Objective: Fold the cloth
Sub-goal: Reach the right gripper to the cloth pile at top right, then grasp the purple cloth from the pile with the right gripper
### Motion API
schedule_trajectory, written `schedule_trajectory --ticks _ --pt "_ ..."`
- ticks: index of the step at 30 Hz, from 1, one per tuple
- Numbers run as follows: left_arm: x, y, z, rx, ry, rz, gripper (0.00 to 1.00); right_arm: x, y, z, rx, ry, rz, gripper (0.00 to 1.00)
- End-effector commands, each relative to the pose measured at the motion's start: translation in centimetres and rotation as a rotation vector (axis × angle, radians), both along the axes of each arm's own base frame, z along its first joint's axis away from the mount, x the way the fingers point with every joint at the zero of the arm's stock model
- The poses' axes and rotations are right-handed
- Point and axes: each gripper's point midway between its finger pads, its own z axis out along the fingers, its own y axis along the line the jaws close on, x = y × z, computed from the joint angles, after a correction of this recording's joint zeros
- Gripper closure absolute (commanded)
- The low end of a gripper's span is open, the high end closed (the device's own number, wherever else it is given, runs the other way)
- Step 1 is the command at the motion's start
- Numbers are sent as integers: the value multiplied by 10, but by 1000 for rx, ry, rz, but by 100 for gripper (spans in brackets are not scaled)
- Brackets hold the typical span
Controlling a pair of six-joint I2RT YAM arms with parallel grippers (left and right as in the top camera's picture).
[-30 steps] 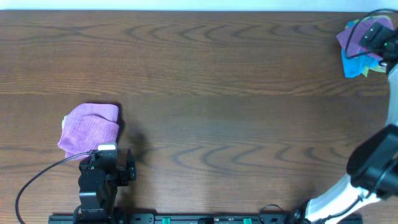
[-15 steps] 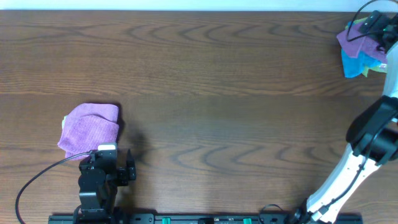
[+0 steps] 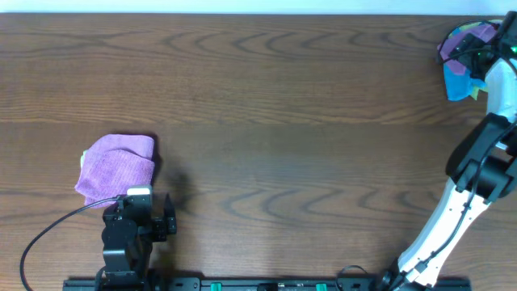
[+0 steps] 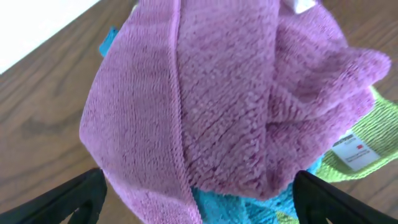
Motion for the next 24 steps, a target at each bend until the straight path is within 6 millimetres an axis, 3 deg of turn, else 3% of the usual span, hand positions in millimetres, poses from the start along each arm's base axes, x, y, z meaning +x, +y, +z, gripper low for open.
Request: schedule_trajectory --ticks 1,6,12,17,24 --pt "-1 4 -4 15 7 17 5 0 -15 7 -41 -12 -50 6" --pt "-1 4 -4 15 7 17 5 -1 -23 9 -60 -19 -70 11" --pt "-1 4 -4 15 7 17 5 -4 -34 -4 -58 -17 -87 12" --pt "-1 4 -4 15 7 17 5 -1 -37 -6 -64 -28 -90 20" --pt "-1 4 -4 15 7 17 5 0 -36 -17 -54 -22 -85 15"
